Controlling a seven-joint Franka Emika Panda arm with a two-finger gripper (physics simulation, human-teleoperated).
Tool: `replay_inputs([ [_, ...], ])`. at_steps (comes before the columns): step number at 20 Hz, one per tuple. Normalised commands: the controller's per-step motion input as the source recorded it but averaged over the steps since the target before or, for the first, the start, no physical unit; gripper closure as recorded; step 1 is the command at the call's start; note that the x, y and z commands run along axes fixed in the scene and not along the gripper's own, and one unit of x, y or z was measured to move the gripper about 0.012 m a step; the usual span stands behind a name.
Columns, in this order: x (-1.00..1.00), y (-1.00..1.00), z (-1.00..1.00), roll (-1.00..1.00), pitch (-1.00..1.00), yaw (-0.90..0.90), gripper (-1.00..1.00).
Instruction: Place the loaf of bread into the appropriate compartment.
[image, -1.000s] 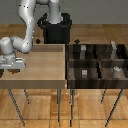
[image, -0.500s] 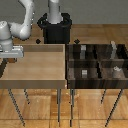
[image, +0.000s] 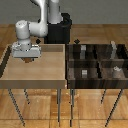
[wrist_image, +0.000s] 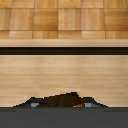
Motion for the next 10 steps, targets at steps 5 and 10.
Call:
replay_inputs([
  [5, 0.00, 1.00, 0.00, 0.00, 0.00, 0.00, 1.00],
  [10, 0.00, 1.00, 0.00, 0.00, 0.00, 0.00, 1.00],
])
